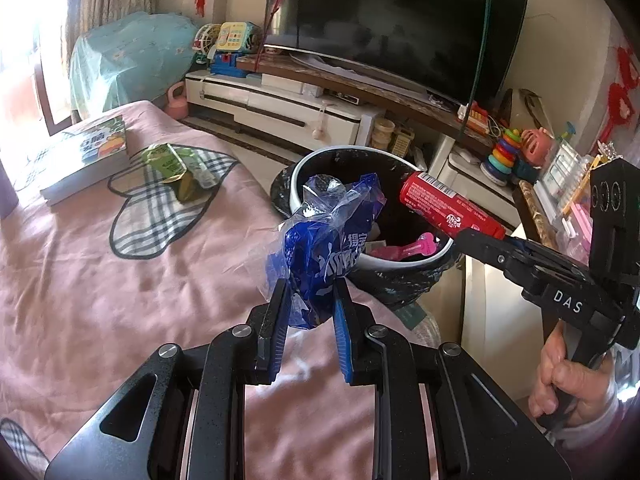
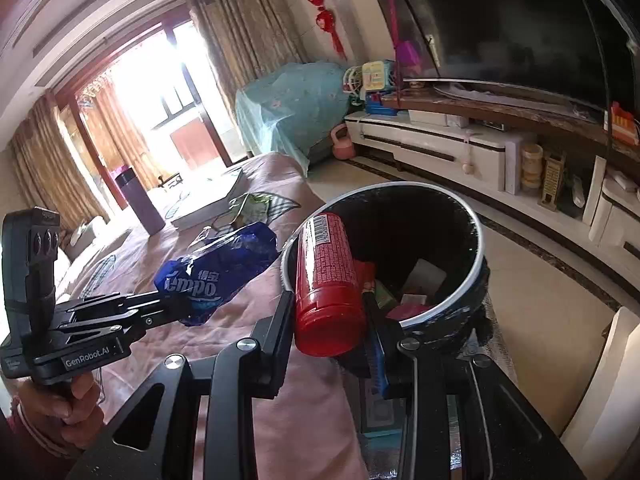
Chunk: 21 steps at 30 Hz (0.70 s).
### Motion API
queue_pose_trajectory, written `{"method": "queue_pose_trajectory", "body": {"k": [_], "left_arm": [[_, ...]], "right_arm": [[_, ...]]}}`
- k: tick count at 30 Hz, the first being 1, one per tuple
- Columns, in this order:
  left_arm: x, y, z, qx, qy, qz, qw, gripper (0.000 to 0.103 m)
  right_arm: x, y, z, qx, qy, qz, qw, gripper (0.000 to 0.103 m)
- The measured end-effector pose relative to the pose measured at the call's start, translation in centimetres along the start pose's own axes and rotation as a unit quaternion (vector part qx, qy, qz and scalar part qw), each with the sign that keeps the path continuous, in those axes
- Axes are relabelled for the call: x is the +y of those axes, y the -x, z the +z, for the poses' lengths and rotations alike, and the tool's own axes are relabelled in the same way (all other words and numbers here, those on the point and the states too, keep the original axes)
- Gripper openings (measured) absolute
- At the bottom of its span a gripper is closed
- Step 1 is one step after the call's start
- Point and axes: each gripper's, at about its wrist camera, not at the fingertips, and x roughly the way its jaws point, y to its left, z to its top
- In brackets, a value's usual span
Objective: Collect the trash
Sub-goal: 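Carry the blue bag and red can over the black bin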
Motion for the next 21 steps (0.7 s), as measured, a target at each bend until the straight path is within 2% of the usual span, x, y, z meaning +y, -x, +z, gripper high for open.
{"method": "queue_pose_trajectory", "body": {"k": [14,21], "left_arm": [[-2.2,-2.3,2.7,0.006,-0.028,0.0,0.9996,0.02],[-2.7,-3.3,3.7,0.007,-0.038,0.006,0.9992,0.02]], "right_arm": [[-2.4,-1.0,1.8,0.007,-0.01,-0.022,1.0,0.033],[-3.2,-1.7,2.4,0.011,-0.016,-0.02,1.0,0.033]]}}
